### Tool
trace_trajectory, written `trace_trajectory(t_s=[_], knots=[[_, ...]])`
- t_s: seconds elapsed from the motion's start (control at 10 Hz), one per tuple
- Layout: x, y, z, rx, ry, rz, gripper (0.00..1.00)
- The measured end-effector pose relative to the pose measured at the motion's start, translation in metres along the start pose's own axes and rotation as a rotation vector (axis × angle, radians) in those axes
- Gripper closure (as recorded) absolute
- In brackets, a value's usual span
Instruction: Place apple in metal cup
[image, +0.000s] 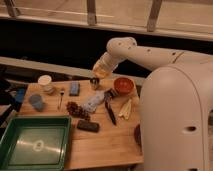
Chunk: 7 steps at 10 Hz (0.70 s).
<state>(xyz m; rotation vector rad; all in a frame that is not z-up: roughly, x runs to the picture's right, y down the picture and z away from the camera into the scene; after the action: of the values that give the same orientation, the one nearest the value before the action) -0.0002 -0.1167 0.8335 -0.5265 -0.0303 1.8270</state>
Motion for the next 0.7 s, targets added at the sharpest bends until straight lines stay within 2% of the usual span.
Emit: trace_trajectory(t_s=[0.4,0.7], knots=[[-0.021,0.008,0.041,-0.043,0.016,0.033,1.00],[-0.021,0.013,0.051,-0.046,0.022,0.031,1.00]])
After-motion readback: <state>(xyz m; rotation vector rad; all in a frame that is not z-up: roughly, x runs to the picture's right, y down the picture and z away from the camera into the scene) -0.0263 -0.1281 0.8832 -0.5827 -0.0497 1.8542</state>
